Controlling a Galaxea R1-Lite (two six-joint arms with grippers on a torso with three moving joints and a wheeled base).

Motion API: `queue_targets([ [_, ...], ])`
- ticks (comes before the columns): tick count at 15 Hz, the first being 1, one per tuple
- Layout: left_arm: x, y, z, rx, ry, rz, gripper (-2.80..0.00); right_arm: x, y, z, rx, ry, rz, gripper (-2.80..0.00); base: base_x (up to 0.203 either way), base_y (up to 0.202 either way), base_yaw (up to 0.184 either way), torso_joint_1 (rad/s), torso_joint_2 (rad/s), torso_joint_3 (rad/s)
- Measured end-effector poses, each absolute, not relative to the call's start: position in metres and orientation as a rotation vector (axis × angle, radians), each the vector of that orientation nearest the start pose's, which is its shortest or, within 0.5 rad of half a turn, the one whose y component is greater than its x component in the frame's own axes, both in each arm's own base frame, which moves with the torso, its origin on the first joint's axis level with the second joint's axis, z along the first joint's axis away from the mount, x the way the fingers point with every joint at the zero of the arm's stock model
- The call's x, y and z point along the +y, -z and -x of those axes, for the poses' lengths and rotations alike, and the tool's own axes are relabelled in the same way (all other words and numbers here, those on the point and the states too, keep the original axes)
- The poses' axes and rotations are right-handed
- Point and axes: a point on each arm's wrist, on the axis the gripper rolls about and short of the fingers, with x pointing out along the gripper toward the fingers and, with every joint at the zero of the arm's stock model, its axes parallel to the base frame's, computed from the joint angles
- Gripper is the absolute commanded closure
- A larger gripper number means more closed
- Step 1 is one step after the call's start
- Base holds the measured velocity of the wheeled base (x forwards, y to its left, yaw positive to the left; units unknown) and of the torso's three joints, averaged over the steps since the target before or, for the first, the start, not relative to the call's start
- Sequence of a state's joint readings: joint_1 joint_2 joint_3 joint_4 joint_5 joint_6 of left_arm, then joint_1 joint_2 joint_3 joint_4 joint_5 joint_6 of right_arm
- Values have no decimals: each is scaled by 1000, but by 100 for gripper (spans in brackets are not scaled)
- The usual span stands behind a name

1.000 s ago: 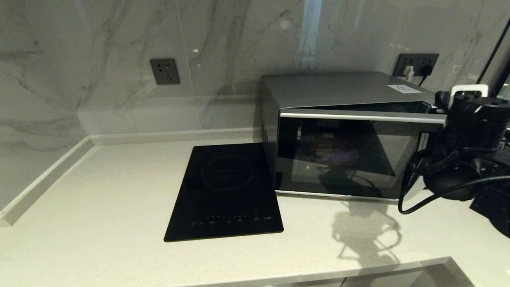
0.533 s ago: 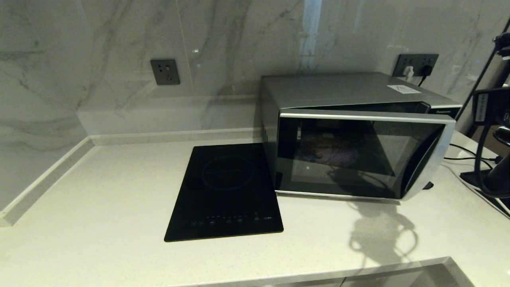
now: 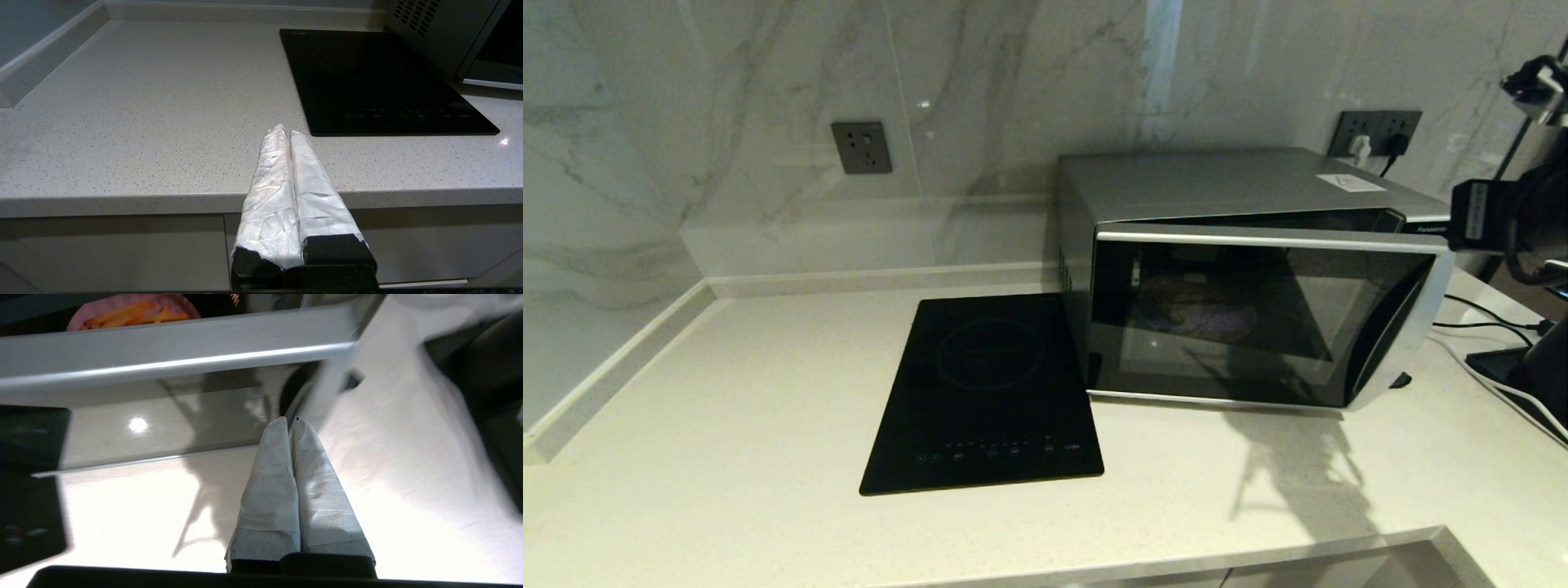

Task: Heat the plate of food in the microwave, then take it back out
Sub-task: Open the microwave oven

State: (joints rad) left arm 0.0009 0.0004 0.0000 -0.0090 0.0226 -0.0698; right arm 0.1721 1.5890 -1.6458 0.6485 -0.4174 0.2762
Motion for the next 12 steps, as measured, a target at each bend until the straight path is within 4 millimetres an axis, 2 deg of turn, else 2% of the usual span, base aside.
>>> queue_targets([
  [4,0,-76,23,-10,-23,70,0,42,-325,-302,524,334,-202,0,0,0,0,0,0,0],
  [8,0,-76,23,-9,-23,70,0,41,-329,-332,463,348,-218,0,0,0,0,0,0,0],
  [12,0,-76,23,-9,-23,70,0,28,-319,-364,376,401,-180,0,0,0,0,0,0,0],
])
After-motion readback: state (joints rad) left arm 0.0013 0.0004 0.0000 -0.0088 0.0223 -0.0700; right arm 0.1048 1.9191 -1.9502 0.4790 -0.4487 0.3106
